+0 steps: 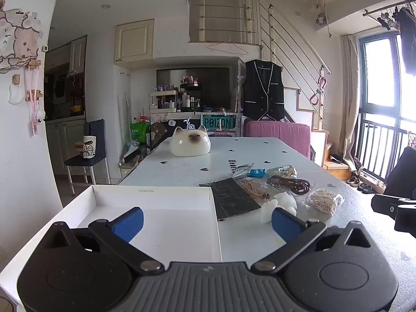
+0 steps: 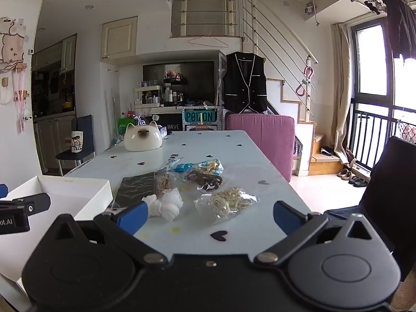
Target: Organize soft objects
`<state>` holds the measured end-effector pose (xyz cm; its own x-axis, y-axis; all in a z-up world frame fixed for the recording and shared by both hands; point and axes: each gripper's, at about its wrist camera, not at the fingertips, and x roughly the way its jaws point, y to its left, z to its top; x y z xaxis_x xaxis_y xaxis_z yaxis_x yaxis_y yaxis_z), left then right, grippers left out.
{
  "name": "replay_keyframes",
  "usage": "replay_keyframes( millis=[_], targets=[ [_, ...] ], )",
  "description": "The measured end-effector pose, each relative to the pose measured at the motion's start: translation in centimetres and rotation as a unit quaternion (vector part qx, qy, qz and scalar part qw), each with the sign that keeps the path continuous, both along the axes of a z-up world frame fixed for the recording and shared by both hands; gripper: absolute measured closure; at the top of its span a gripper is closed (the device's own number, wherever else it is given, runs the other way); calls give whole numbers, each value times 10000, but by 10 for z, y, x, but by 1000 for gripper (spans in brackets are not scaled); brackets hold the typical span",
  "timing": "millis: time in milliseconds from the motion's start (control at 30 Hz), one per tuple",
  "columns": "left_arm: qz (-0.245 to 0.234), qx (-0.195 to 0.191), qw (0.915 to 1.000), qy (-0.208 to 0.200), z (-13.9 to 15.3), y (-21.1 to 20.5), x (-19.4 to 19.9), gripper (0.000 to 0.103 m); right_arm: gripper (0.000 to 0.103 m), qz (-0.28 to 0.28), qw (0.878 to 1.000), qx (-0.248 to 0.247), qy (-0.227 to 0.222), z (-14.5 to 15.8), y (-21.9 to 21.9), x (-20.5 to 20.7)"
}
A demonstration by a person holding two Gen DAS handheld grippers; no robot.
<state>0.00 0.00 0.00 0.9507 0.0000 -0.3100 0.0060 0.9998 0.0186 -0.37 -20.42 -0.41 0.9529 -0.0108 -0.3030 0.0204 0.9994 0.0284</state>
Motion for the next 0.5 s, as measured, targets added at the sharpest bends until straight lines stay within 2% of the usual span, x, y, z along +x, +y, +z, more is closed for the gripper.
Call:
replay_keyframes(
  millis=[500],
  targets=[
    [24,-12,10000,6,1,4,1,0,0,9,10000,20,26,0,-1,0]
  ],
)
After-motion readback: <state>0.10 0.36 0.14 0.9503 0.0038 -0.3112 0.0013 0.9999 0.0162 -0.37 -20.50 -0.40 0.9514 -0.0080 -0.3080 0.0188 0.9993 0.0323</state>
